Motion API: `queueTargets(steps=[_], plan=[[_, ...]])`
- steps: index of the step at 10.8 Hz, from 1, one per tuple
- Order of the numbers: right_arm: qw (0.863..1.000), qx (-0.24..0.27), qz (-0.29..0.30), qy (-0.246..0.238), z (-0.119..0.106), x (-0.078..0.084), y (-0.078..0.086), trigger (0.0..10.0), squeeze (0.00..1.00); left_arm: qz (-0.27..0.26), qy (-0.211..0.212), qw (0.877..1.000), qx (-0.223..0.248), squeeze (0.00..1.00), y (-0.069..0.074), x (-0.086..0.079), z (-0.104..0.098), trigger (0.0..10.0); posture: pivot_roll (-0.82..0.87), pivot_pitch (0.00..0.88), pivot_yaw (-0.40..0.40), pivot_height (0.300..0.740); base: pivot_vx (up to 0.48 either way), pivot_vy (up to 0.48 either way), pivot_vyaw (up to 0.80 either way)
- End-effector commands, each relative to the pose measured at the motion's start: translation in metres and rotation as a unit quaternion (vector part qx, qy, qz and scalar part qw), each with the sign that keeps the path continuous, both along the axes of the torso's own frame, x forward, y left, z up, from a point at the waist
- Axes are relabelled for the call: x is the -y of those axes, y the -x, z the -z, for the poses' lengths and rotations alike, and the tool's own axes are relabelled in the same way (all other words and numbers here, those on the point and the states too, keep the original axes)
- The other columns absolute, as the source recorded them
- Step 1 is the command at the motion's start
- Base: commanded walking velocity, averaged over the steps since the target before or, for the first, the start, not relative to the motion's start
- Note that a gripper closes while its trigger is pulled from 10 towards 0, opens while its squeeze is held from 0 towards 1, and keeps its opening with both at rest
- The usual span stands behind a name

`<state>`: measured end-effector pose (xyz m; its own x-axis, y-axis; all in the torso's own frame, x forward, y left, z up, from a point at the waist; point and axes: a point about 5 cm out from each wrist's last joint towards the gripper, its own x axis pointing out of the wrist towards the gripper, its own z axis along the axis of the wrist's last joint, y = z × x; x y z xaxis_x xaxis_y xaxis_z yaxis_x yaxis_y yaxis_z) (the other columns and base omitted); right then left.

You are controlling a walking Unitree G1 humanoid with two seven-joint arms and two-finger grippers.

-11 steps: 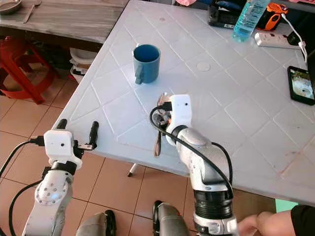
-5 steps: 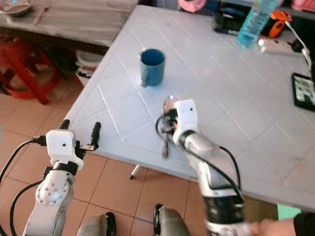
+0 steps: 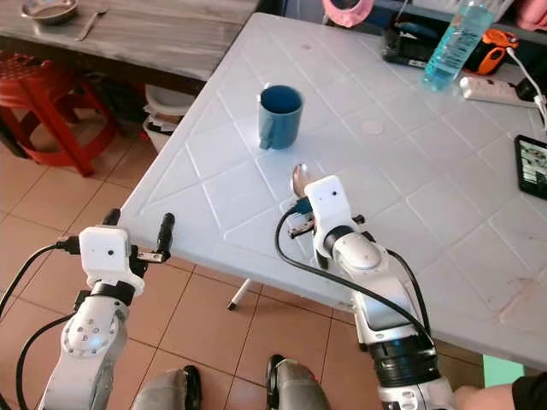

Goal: Setting the table

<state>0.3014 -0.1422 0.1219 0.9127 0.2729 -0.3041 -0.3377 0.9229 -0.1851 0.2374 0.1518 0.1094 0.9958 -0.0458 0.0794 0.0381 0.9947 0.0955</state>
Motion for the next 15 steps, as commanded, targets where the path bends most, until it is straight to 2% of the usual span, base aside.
queueTargets(steps=[1,2,4,8,11,12,13,14,15], plan=[[0.995,-0.083,0.049,0.005,0.041,0.016,0.013,8.7,0.0,0.008,-0.002,1.0,-0.006,0.0,0.001,0.001,0.001,10.0,-0.02,0.239,-0.018,0.74,0.0,0.0,0.0],[0.995,-0.054,0.067,-0.054,0.032,0.013,0.01,10.0,1.0,0.008,-0.002,1.0,-0.006,0.0,0.001,0.001,0.001,10.0,-0.02,0.24,-0.017,0.74,0.0,0.0,0.0],[0.992,0.016,0.082,-0.094,0.015,0.009,0.007,10.0,1.0,0.01,-0.004,1.0,-0.005,0.0,0.001,0.001,0.001,10.0,-0.02,0.241,-0.012,0.74,0.0,0.0,0.0],[0.99,0.027,0.077,-0.116,0.009,0.004,0.006,10.0,1.0,0.016,-0.007,1.0,-0.005,0.0,-0.001,0.001,0.0,10.0,-0.02,0.244,-0.003,0.74,0.0,0.0,0.0],[0.989,0.076,0.048,-0.119,-0.011,-0.007,0.005,10.0,1.0,0.017,-0.007,1.0,-0.004,0.0,-0.001,0.001,0.0,10.0,-0.02,0.247,-0.001,0.74,0.0,0.0,0.0],[0.989,0.074,0.04,-0.12,-0.012,-0.01,0.006,10.0,0.25,0.018,-0.007,1.0,-0.004,0.0,-0.001,0.001,-0.001,10.0,-0.02,0.246,0.001,0.74,0.0,0.0,0.0],[0.992,0.048,0.043,-0.109,-0.003,-0.01,0.007,10.0,0.0,0.018,-0.008,1.0,-0.004,0.0,-0.001,0.001,-0.001,10.0,-0.02,0.247,0.001,0.74,0.0,0.0,0.0],[0.993,0.004,0.075,-0.09,0.013,-0.002,0.01,2.2,0.0,0.019,-0.008,1.0,-0.004,0.0,-0.002,0.001,-0.001,10.0,-0.02,0.248,-0.002,0.74,0.0,0.0,0.0],[0.992,-0.024,0.089,-0.09,0.021,0.002,0.014,0.0,0.0,0.018,-0.009,1.0,-0.006,0.0,-0.001,0.0,0.0,10.0,-0.02,0.249,-0.002,0.74,0.0,0.0,0.0]])
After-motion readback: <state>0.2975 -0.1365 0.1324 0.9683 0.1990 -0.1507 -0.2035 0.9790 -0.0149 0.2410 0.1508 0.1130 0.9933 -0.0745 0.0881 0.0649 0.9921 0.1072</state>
